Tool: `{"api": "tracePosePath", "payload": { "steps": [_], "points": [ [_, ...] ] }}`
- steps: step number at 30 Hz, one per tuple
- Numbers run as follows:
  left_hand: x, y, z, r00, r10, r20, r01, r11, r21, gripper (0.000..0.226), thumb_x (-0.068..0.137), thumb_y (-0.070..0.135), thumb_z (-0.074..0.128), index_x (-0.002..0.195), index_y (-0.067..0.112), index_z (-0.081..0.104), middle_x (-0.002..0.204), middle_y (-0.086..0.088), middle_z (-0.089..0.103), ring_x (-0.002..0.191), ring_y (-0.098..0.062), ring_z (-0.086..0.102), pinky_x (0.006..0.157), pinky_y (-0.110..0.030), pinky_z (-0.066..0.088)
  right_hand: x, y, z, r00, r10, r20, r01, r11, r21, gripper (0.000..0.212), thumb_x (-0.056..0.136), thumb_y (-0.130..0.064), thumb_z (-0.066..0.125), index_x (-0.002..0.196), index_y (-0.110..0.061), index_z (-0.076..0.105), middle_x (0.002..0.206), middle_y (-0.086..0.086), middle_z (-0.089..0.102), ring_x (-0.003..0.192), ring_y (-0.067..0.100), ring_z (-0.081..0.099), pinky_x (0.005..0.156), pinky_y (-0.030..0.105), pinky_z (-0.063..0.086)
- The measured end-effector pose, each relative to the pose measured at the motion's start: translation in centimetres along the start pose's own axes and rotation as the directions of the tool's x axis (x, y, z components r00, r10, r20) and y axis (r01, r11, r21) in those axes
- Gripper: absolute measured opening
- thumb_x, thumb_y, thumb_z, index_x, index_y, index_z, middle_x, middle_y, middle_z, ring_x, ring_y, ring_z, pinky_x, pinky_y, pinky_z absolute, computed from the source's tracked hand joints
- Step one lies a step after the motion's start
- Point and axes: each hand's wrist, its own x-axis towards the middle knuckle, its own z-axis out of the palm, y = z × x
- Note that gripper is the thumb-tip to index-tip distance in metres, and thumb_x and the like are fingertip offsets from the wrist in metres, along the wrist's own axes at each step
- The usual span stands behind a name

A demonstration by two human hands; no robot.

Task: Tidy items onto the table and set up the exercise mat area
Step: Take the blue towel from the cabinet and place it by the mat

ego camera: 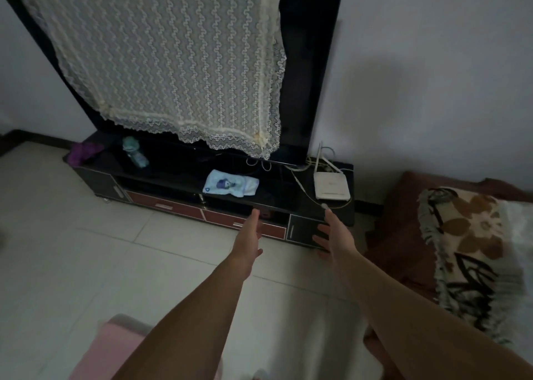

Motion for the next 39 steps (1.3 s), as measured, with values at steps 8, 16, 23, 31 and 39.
{"api": "tracePosePath", "payload": {
  "steps": [8, 16, 23, 31, 39],
  "points": [
    [11.0, 5.8, -0.7, 0.989, -0.032, -0.147, 0.019, 0.996, -0.091, 0.059, 0.094, 0.059, 0.040, 0.146, 0.030, 0.038, 0.149, 0.001, 0.043, 0.136, -0.022, 0.040, 0.111, -0.050, 0.033, 11.7, -6.8, 7.1, 0.988, -0.007, 0.156, 0.016, 0.998, -0.056, 0.055, 0.095, -0.055, 0.051, 0.139, -0.021, 0.049, 0.132, 0.003, 0.053, 0.120, 0.029, 0.057, 0.108, 0.053, 0.041],
    [19.2, 9.8, -2.8, 0.927, -0.097, -0.361, 0.025, 0.980, -0.199, 0.062, 0.091, 0.060, 0.048, 0.143, 0.026, 0.045, 0.146, 0.002, 0.047, 0.133, -0.021, 0.043, 0.108, -0.047, 0.036, 21.5, -11.8, 13.8, 0.943, 0.054, 0.329, 0.005, 0.984, -0.176, 0.058, 0.094, -0.058, 0.052, 0.141, -0.024, 0.047, 0.133, 0.000, 0.052, 0.117, 0.027, 0.055, 0.107, 0.049, 0.042],
    [26.6, 10.8, -6.0, 0.894, -0.184, -0.408, 0.069, 0.957, -0.281, 0.061, 0.093, 0.060, 0.044, 0.144, 0.027, 0.043, 0.147, 0.003, 0.045, 0.133, -0.021, 0.043, 0.107, -0.045, 0.037, 27.7, -12.7, 20.6, 0.927, 0.129, 0.353, -0.011, 0.948, -0.319, 0.055, 0.099, -0.054, 0.045, 0.145, -0.025, 0.044, 0.134, -0.001, 0.052, 0.122, 0.025, 0.054, 0.108, 0.049, 0.040],
    [38.6, 10.8, -12.0, 0.875, -0.304, -0.377, 0.151, 0.911, -0.385, 0.052, 0.094, 0.053, 0.048, 0.136, 0.023, 0.050, 0.133, 0.003, 0.054, 0.125, -0.018, 0.047, 0.108, -0.044, 0.037, 35.5, -11.4, 30.4, 0.948, 0.225, 0.226, -0.116, 0.904, -0.411, 0.056, 0.098, -0.055, 0.047, 0.143, -0.024, 0.045, 0.141, 0.005, 0.052, 0.126, 0.028, 0.052, 0.096, 0.044, 0.043],
    [49.2, 4.0, -16.2, 0.760, -0.311, -0.570, 0.125, 0.931, -0.342, 0.041, 0.091, 0.048, 0.049, 0.125, 0.028, 0.061, 0.120, 0.001, 0.063, 0.115, -0.022, 0.057, 0.106, -0.048, 0.042, 45.8, -7.4, 34.4, 0.953, 0.291, 0.090, -0.190, 0.799, -0.571, 0.050, 0.100, -0.055, 0.040, 0.140, -0.025, 0.046, 0.116, -0.001, 0.054, 0.103, 0.022, 0.053, 0.097, 0.043, 0.044]
  ]
}}
